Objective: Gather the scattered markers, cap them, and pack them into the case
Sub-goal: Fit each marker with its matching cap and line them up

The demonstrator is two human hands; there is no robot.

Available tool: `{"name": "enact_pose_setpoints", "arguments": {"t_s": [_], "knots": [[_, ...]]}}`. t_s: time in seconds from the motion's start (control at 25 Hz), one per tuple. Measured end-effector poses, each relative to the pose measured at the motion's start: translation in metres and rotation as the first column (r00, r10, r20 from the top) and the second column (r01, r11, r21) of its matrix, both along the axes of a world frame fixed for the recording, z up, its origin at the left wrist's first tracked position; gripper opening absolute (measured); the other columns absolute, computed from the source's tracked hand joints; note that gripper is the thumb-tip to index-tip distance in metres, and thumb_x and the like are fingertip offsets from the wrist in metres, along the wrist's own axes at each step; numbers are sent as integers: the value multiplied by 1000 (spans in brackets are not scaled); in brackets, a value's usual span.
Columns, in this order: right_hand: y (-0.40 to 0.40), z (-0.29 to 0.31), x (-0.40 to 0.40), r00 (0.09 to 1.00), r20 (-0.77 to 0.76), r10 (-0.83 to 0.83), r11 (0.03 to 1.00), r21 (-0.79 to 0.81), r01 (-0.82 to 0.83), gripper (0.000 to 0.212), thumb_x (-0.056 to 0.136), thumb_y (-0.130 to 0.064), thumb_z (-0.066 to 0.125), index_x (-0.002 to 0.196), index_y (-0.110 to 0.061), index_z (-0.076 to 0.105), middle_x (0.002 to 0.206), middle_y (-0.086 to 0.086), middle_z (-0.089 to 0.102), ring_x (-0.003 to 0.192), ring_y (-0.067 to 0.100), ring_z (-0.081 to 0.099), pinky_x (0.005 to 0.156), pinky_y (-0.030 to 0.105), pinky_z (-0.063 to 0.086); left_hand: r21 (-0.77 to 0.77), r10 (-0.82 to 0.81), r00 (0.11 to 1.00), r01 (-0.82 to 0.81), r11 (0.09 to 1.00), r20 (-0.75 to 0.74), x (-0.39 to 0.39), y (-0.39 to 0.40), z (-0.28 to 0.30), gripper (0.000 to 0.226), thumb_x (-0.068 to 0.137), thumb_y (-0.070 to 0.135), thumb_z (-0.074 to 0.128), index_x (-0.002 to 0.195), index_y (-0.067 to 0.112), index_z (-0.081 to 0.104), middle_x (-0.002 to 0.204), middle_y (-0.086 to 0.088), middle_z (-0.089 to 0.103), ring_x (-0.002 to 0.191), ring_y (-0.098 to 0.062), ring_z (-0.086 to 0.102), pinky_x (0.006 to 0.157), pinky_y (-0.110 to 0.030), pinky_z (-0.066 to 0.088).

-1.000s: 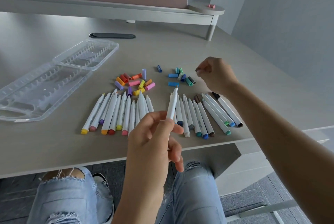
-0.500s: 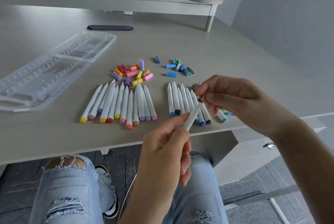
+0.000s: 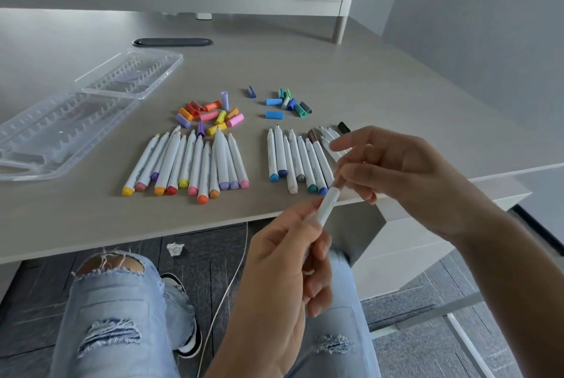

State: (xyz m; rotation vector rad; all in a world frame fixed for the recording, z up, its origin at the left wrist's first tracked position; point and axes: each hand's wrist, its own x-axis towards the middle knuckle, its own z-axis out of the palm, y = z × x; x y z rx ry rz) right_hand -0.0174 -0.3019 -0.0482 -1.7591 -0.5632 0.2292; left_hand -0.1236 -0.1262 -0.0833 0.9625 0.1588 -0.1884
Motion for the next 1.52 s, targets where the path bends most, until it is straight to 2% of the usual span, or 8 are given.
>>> {"name": "enact_pose_setpoints", "arguments": {"t_s": [0.2, 0.4, 0.6, 0.8, 1.08, 1.32, 1.4, 1.52], "knots": [[14, -18, -23, 950, -195, -243, 924, 253, 288, 19, 86, -14, 71, 101, -2, 72, 86, 14, 72, 55, 14, 40, 52, 22, 34, -7, 70, 997, -69, 998, 35, 2, -16, -1, 37, 101, 2, 42, 106, 19, 75, 69, -4, 36, 48, -11, 20, 44, -20, 13], [5, -21, -32, 917, -83, -391, 900, 177, 399, 9, 94, -9, 69, 101, -6, 75, 85, 13, 74, 61, 18, 43, 55, 24, 37, -4, 63, 998, -63, 998, 26, 6, -31, -8, 35, 102, 2, 42, 106, 18, 73, 69, -4, 36, 48, -10, 22, 40, -19, 20], [2, -15, -34, 911, -69, -407, 895, 172, 412, 12, 94, -4, 68, 104, -1, 74, 86, 12, 75, 59, 2, 58, 59, 11, 43, 15, 60, 997, -60, 998, 47, 10, -42, -7, 27, 104, 9, 46, 101, 18, 71, 70, -3, 37, 49, -11, 23, 42, -21, 20], [-6, 6, 15, 861, -136, -491, 861, 75, 503, 17, 100, -6, 59, 108, -4, 73, 85, 5, 69, 69, 14, 58, 58, 26, 46, 85, -17, 996, 9, 996, 88, 11, -45, -5, 18, 97, 36, 61, 107, 22, 67, 70, -9, 49, 50, -16, 34, 43, -25, 27], [-6, -13, 120, 791, 310, -527, 591, -536, 603, 22, 96, -19, 53, 98, -29, 73, 99, 2, 72, 80, 25, 65, 64, 28, 51, 113, 80, 995, -87, 990, 66, 9, -34, -10, 19, 98, 30, 59, 100, 14, 69, 72, -14, 51, 50, -18, 34, 44, -26, 28], [13, -20, 106, 718, 506, -478, 422, -584, 693, 33, 98, -38, 56, 128, -29, 64, 118, -1, 69, 104, 26, 64, 81, 36, 52, 112, 156, 982, -167, 980, 103, 12, -20, -10, 29, 87, 34, 56, 93, 8, 68, 69, -13, 49, 45, -17, 31, 43, -25, 28], [27, -18, 90, 687, 579, -439, 456, -515, 726, 22, 95, -36, 61, 114, -29, 69, 110, -4, 70, 97, 23, 64, 77, 35, 53, 98, 191, 977, -200, 975, 92, 13, -16, -10, 23, 95, 28, 58, 89, 7, 68, 67, -11, 48, 43, -16, 27, 42, -24, 27], [55, -12, 76, 795, 492, -354, 568, -563, 601, 9, 91, -36, 68, 91, -29, 73, 89, -8, 70, 80, 18, 64, 66, 32, 55, 71, 252, 966, -256, 964, 63, 17, -8, -7, 24, 100, 19, 51, 90, 4, 67, 65, -11, 46, 41, -16, 24, 41, -23, 26]]}}
